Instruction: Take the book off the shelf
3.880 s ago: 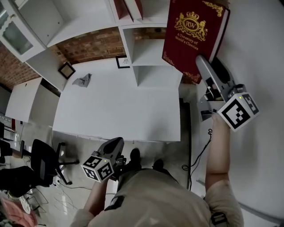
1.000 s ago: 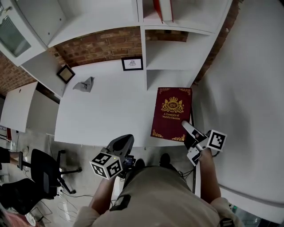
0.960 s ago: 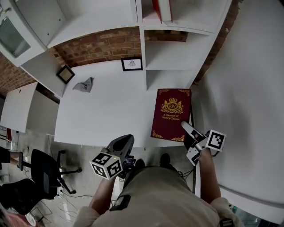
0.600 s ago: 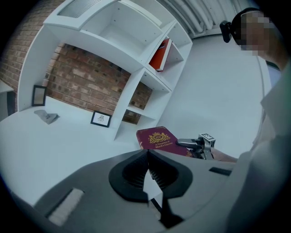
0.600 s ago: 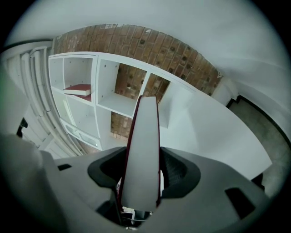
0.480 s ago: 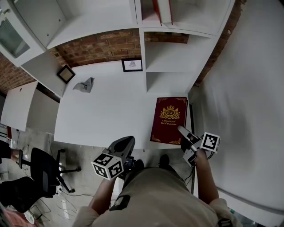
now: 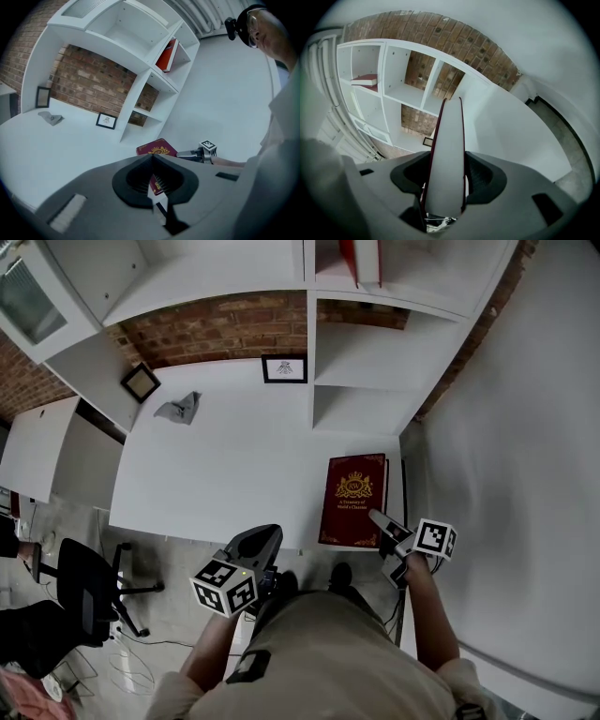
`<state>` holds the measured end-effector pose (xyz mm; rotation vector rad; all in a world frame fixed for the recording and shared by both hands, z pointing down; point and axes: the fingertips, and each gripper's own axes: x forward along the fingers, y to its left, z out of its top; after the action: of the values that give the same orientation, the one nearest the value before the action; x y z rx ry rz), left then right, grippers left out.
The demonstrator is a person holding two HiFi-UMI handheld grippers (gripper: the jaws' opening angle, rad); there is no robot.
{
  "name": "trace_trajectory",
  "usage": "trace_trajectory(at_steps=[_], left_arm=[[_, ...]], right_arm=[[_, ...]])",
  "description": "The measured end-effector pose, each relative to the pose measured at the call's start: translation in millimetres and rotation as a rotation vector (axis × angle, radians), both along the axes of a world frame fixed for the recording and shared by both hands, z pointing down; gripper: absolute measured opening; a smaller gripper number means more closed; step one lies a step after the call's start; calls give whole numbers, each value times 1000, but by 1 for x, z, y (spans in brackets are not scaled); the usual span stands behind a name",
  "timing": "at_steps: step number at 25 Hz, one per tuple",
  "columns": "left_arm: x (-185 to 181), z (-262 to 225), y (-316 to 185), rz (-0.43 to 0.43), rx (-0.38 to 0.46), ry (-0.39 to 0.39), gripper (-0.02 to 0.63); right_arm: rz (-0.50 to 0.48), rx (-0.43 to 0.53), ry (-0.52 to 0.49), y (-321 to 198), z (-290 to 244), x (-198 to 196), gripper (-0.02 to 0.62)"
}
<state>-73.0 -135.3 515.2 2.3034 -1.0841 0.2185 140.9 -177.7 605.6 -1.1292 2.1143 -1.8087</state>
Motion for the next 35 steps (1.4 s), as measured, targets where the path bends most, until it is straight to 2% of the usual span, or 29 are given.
trace_trajectory(at_steps=[6, 11, 35], left_arm=[[-1, 3, 4, 7, 3, -34, 3], [-4, 2, 5, -1, 7, -35, 3], [7, 14, 14, 8, -29, -72, 3]], right_arm=[[11, -28, 58, -1, 17, 6, 209], [-28, -30, 195, 4, 35, 13, 209], [3, -85, 105, 11, 69, 43, 207]])
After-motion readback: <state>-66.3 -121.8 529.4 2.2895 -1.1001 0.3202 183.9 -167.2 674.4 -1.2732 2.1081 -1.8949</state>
